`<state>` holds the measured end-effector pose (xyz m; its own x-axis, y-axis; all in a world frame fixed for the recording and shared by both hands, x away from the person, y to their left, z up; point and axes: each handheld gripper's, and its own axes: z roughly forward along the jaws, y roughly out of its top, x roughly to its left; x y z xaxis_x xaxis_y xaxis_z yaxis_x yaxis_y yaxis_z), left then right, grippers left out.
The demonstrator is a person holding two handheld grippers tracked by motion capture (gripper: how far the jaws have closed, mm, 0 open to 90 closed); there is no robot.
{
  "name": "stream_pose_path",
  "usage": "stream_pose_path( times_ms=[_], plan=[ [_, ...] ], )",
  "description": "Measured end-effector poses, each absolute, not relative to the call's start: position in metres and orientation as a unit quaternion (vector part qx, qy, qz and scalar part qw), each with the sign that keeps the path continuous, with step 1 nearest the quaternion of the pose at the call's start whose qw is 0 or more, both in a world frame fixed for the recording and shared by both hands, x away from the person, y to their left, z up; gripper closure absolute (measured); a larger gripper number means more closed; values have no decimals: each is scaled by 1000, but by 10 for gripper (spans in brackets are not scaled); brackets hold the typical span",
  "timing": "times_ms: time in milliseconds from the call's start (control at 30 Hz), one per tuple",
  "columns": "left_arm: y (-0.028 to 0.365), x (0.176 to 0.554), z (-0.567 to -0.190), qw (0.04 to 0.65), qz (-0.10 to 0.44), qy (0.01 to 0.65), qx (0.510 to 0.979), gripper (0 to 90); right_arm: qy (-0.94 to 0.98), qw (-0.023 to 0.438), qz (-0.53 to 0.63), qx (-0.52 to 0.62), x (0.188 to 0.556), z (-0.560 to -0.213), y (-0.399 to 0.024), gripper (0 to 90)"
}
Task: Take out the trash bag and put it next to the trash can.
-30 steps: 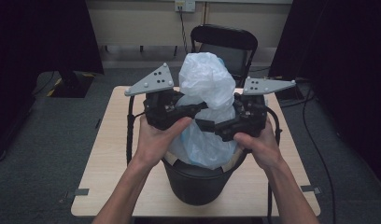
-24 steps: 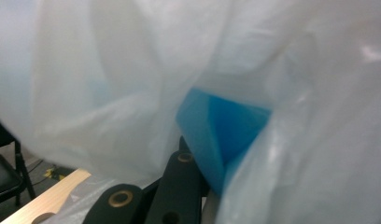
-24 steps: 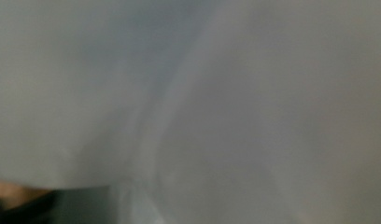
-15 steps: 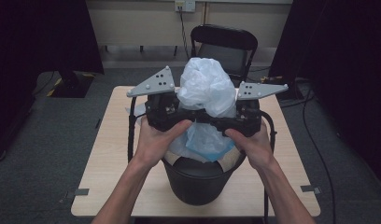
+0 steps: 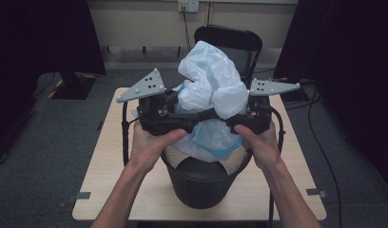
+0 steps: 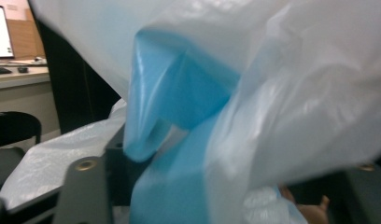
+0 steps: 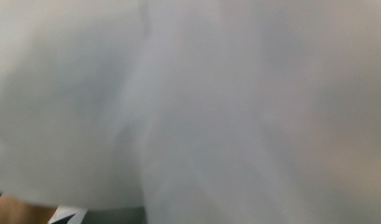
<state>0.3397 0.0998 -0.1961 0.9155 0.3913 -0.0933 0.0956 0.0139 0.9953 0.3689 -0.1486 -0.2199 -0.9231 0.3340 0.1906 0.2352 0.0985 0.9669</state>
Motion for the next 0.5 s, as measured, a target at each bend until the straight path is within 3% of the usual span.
stream_pose_path(
  times_ms=[200,500],
  plan=[
    [110,335,-200,684,127,184,694,262,732,43,651,198,373,-216,-153,878],
    [124,332,-204,679,148,195,692,260,722,52,661,199,377,-207,-154,879]
  ],
)
